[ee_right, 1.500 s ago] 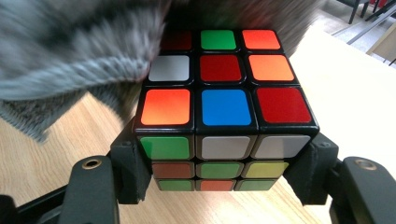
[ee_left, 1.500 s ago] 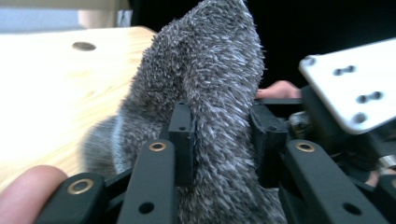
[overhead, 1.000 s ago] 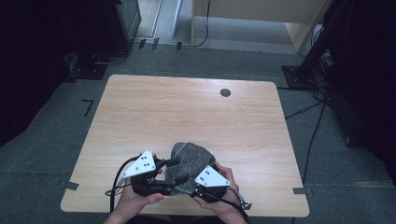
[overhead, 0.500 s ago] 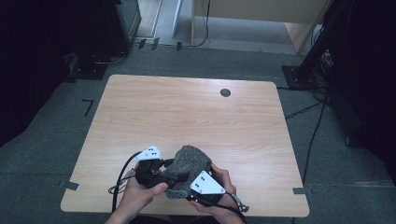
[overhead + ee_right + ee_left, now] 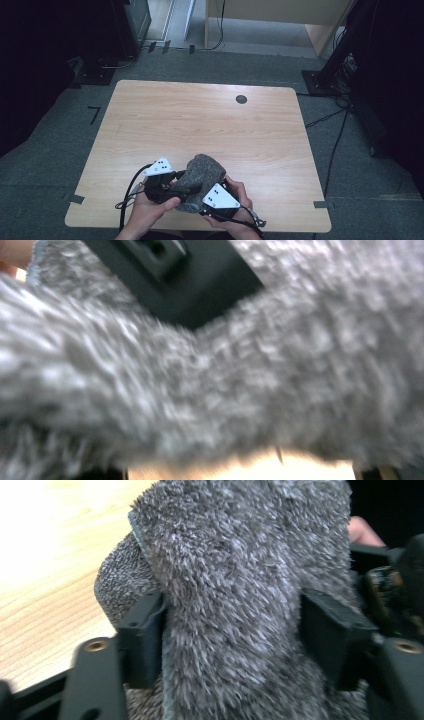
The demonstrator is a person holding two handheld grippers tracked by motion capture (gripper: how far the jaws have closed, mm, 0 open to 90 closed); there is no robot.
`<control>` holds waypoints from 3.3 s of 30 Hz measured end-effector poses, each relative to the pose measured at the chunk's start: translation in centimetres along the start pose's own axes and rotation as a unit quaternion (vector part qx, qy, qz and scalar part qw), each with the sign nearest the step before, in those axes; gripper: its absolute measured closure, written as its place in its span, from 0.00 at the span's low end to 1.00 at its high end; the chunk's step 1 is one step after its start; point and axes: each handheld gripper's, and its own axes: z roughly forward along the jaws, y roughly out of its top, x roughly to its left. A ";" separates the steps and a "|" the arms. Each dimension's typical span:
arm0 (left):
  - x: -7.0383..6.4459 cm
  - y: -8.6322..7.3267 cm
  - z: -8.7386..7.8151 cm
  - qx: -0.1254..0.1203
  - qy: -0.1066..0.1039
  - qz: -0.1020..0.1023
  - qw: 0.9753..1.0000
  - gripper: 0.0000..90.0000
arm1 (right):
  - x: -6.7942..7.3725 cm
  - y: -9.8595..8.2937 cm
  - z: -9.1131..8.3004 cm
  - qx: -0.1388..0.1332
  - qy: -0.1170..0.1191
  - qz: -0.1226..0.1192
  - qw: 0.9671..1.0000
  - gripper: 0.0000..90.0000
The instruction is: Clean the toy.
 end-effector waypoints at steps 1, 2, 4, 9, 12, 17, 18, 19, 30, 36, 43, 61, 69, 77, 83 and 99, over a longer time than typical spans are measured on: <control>0.0 0.0 0.1 0.001 0.003 -0.001 1.000 0.34 | 0.0 0.0 0.0 0.000 0.000 0.000 1.000 0.38; 0.1 0.0 0.1 0.004 0.001 -0.005 1.000 0.34 | 0.1 0.0 0.0 0.003 -0.005 -0.006 1.000 0.38; 0.6 0.1 -0.4 -0.002 -0.008 -0.012 1.000 0.51 | 0.0 0.0 0.0 0.003 -0.007 -0.006 1.000 0.38; 0.8 0.1 -1.3 -0.022 0.014 -0.005 1.000 0.72 | -0.1 -0.2 0.1 0.006 -0.008 -0.003 1.000 0.38; -0.1 -0.1 -0.8 -0.021 0.032 0.016 0.999 0.54 | 0.1 -0.1 0.2 0.007 -0.005 0.000 1.000 0.38; -0.6 -0.1 -0.1 0.000 0.043 0.032 0.999 0.49 | 0.3 -0.2 0.3 0.013 -0.010 -0.010 1.000 0.38; -0.3 -0.1 -0.4 -0.005 0.039 0.027 0.999 0.49 | 0.3 -0.2 0.3 0.013 -0.010 -0.010 1.000 0.38; -0.1 0.0 -0.7 -0.011 0.038 0.025 0.999 0.56 | 0.3 -0.2 0.3 0.013 -0.012 -0.011 1.000 0.38; -0.7 -0.1 -0.2 0.009 0.038 0.050 0.998 0.41 | 0.5 -0.2 0.3 0.013 -0.012 -0.012 1.000 0.38; 0.8 0.2 -1.8 -0.013 0.020 0.032 0.999 0.78 | 0.1 -0.2 0.0 0.008 -0.016 -0.007 1.000 0.38; 0.1 0.1 -1.4 -0.017 0.009 0.041 0.999 0.61 | -0.1 0.0 -0.3 -0.005 -0.012 0.000 1.000 0.38; 2.9 0.1 -2.5 -0.016 -0.009 0.003 1.000 0.84 | -0.8 0.5 -1.7 -0.050 0.003 0.010 0.999 0.38; 2.9 0.1 -3.2 -0.047 -0.045 0.001 0.998 0.84 | -1.1 0.4 -1.9 -0.065 0.012 0.024 0.998 0.38; 3.8 -0.4 -2.5 -0.022 -0.033 -0.013 0.999 0.84 | -0.7 1.1 -2.5 -0.079 0.009 0.011 0.997 0.38; 3.2 0.1 -3.4 -0.055 -0.070 -0.006 0.996 0.84 | -0.9 0.8 -2.4 -0.074 0.009 0.012 0.997 0.38; 3.1 -0.3 -3.1 -0.072 -0.056 0.047 0.995 0.78 | -1.2 1.0 -2.6 -0.076 -0.002 0.021 0.997 0.38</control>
